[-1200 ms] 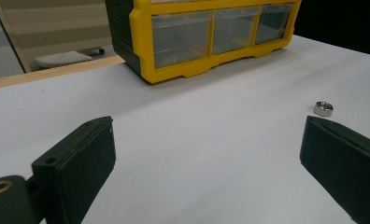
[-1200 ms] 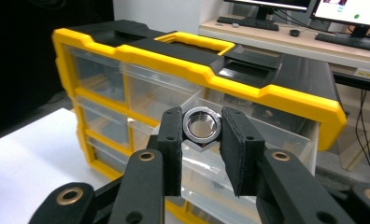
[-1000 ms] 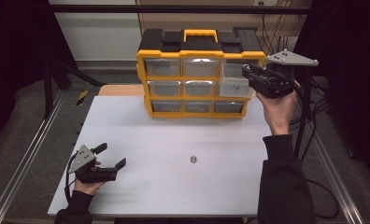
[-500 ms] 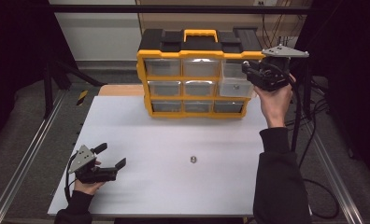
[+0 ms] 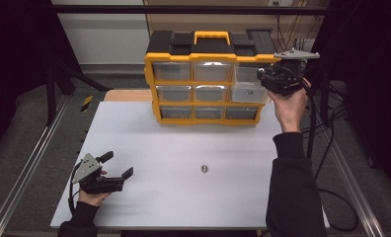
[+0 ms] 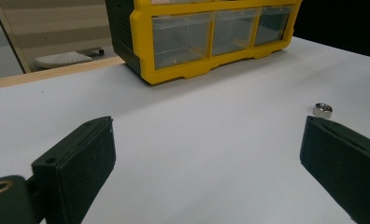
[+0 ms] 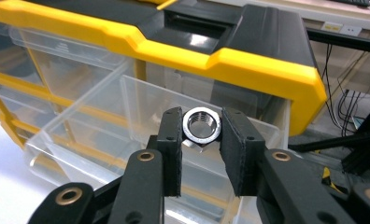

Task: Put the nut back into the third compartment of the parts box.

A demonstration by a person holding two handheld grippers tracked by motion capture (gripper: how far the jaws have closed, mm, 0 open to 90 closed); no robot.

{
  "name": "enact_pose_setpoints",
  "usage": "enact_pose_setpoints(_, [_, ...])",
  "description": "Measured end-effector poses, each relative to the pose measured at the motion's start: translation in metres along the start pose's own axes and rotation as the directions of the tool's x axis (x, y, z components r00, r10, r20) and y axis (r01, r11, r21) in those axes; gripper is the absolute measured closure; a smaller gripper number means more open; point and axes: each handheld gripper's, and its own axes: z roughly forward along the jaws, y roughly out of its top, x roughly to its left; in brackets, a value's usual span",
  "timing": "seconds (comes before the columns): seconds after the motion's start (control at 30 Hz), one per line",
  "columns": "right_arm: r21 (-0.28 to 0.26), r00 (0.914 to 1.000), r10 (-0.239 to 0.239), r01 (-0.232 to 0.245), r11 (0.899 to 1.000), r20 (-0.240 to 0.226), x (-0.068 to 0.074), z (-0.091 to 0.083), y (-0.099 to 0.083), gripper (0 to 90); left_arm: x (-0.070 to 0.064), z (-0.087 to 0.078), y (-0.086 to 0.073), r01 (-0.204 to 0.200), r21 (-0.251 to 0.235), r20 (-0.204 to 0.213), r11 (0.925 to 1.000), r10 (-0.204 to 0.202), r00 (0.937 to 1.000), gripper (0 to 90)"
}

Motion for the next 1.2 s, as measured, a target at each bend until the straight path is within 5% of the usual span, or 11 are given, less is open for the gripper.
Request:
enact_pose_setpoints(0.2, [0.038, 0.9998, 0.009, -0.01, 0.999, 0.019, -0.003, 0.004, -0.001, 69.6, 0.0, 0.0, 0.0, -0.001, 0.0, 0.0, 1.0, 0.001, 1.0, 3.4])
enact_pose_setpoints(0.43, [0.023, 0.9998, 0.016, -0.016, 1.0, 0.013, -0.004, 0.001, 0.0, 65.6, 0.0, 0.0, 0.0, -0.001, 0.0, 0.002, 1.0, 0.001, 1.0, 3.4])
enact_pose_setpoints(0.8, [-0.106, 0.9993, -0.018, 0.015, 0.994, -0.034, 0.013, -0.03, -0.002, 21.9, -0.001, 0.001, 0.0, 0.002, 0.003, 0.001, 1.0, -0.002, 1.0, 3.4])
enact_pose_setpoints(1.2, [-0.174, 0.993, -0.05, 0.031, 0.984, -0.107, 0.045, -0.049, -0.031, 3.0, -0.001, 0.0, 0.0, -0.002, 0.001, 0.0, 1.0, 0.002, 1.0, 3.3])
